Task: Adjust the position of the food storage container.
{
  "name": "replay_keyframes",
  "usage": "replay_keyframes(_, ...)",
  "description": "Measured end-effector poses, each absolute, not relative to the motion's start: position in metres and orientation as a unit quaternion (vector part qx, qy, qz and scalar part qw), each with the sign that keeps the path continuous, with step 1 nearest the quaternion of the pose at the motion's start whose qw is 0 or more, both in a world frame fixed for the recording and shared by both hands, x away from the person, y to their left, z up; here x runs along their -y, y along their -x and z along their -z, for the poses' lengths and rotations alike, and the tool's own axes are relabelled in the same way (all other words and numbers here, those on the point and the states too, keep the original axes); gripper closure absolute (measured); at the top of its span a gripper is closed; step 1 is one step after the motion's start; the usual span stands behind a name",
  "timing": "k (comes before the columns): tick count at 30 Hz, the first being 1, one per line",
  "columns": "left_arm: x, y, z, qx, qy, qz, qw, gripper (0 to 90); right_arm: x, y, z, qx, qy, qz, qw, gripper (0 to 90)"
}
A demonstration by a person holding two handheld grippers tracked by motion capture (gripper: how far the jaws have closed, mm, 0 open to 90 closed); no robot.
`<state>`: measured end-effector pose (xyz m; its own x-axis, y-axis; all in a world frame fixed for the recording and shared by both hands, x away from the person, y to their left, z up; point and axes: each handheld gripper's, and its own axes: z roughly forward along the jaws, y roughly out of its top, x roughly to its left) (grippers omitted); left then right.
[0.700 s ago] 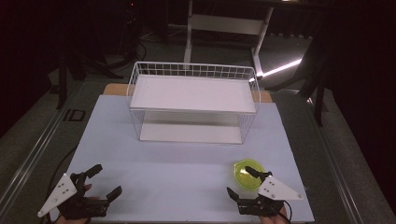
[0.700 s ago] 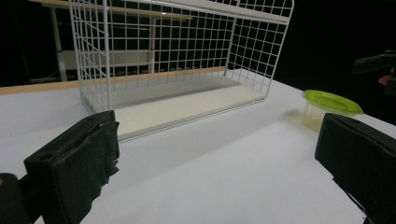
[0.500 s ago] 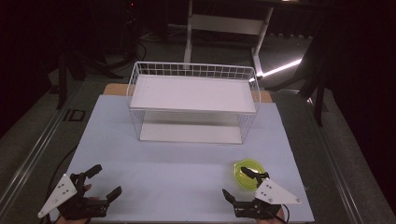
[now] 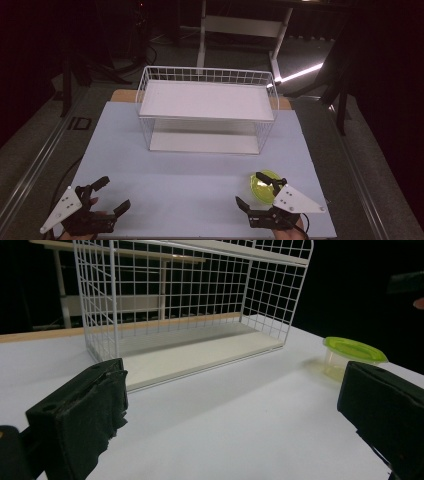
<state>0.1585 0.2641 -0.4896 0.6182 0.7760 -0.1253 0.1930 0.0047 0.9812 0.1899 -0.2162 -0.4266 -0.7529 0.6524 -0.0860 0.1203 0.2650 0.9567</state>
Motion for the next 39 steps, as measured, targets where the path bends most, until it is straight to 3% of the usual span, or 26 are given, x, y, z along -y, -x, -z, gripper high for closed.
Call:
replay_keyframes(14, -0.263, -0.158, 0.490, -0.365, -0.665, -0.240, 0.606, 0.6, 0.243, -0.224, 0.413, -0.728, -0.306, -0.557, 0.257, 12.0)
replay_keyframes(27, -0.262, -0.158, 0.491, -0.364, -0.667, -0.237, 0.605, 0.7, 0.285, -0.245, 0.438, -0.727, -0.373, -0.511, 0.267, 14.6)
replay_keyframes(35, -0.263, -0.156, 0.491, -0.365, -0.666, -0.240, 0.604, 0.7, 0.306, -0.250, 0.456, -0.734, -0.395, -0.487, 0.259, 26.7)
replay_keyframes(39, -0.264, -0.156, 0.491, -0.366, -0.665, -0.241, 0.604, 0.7, 0.320, -0.249, 0.471, -0.742, -0.409, -0.461, 0.265, 42.5)
